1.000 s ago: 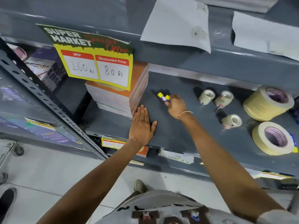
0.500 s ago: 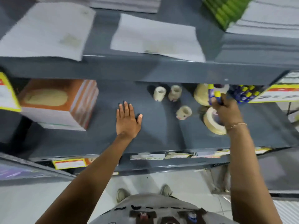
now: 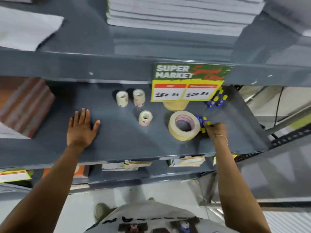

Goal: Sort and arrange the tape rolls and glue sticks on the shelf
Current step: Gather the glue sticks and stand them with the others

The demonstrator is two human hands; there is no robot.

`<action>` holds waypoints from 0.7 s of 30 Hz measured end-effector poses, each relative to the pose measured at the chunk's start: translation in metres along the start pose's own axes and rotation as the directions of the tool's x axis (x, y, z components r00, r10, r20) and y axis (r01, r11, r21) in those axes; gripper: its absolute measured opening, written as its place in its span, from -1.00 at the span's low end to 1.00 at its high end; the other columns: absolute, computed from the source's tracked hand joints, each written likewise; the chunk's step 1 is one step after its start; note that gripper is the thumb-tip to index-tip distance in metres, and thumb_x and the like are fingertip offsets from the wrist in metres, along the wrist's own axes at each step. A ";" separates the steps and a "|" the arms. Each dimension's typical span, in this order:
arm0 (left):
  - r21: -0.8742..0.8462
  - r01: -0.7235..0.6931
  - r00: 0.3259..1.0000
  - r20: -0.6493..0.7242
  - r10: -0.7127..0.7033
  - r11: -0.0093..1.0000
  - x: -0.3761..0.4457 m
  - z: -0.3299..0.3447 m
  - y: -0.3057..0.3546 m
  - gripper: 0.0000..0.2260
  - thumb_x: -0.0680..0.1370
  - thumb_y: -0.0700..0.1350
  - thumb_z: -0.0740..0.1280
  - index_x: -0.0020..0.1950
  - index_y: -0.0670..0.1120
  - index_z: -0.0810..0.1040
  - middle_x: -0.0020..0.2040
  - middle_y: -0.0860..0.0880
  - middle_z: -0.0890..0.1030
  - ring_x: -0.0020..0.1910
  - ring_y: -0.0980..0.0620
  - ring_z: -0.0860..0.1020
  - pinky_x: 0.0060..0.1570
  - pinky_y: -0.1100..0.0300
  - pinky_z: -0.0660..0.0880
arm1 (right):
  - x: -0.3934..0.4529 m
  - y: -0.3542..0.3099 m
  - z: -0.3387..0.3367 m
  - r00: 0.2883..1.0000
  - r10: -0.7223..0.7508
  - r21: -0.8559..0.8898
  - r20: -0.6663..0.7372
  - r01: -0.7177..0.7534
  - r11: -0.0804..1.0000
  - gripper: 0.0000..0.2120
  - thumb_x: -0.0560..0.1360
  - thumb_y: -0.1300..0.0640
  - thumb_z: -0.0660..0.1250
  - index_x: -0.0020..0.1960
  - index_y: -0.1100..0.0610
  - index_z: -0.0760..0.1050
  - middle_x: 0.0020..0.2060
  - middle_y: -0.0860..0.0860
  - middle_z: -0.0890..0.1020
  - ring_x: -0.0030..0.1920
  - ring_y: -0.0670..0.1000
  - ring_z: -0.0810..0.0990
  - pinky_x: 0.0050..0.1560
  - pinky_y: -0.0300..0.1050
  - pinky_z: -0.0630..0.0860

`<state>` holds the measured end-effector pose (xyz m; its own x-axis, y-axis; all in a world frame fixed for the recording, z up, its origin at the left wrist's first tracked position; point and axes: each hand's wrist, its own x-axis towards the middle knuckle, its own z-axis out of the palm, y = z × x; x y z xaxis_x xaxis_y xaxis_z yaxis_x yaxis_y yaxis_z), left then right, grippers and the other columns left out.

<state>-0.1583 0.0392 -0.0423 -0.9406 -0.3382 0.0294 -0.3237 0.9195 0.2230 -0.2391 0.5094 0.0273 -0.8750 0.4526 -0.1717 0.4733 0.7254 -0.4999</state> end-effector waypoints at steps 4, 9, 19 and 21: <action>-0.037 0.184 0.983 0.009 -0.184 0.982 -0.008 0.002 0.030 -0.29 0.50 0.17 -0.14 0.54 -0.21 0.01 0.58 -0.15 0.00 0.56 -0.16 -0.09 0.50 -0.08 -0.13 | 0.009 0.007 -0.003 0.998 -0.019 0.046 0.061 0.016 0.999 -0.65 0.49 0.03 0.33 0.02 0.33 0.61 0.08 0.32 0.63 0.13 0.29 0.58 0.08 0.01 0.50; -0.099 0.225 0.974 0.005 -0.225 0.969 -0.021 0.008 0.086 -0.32 0.61 0.14 0.01 0.52 -0.34 -0.04 0.55 -0.29 -0.02 0.55 -0.20 -0.08 0.52 -0.05 -0.13 | 0.015 0.006 -0.009 0.999 0.008 0.125 -0.041 -0.003 0.992 -0.70 0.49 0.06 0.33 0.00 0.30 0.63 0.04 0.31 0.65 0.10 0.33 0.57 0.07 0.05 0.51; -0.105 0.180 0.982 -0.034 -0.185 0.978 -0.027 0.009 0.091 -0.33 0.61 0.15 0.01 0.53 -0.30 -0.04 0.56 -0.26 -0.01 0.56 -0.16 -0.07 0.53 -0.01 -0.10 | 0.016 0.001 -0.007 1.000 0.027 0.199 -0.004 -0.026 0.980 -0.72 0.49 0.10 0.35 0.15 0.20 0.60 0.15 0.19 0.64 0.19 0.23 0.55 0.20 0.00 0.48; -0.096 0.179 0.983 -0.032 -0.183 0.979 -0.028 0.009 0.090 -0.32 0.61 0.16 0.00 0.53 -0.30 -0.05 0.56 -0.26 -0.02 0.56 -0.16 -0.08 0.53 -0.01 -0.10 | 0.014 -0.002 -0.008 1.000 0.015 0.166 -0.006 -0.014 0.986 -0.72 0.50 0.11 0.32 0.14 0.21 0.60 0.14 0.21 0.64 0.19 0.25 0.55 0.17 0.00 0.49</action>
<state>-0.1621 0.1331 -0.0322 -0.8615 -0.5073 0.0195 -0.4758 0.8202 0.3175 -0.2517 0.5189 0.0326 -0.8671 0.4668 -0.1738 0.4619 0.6227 -0.6316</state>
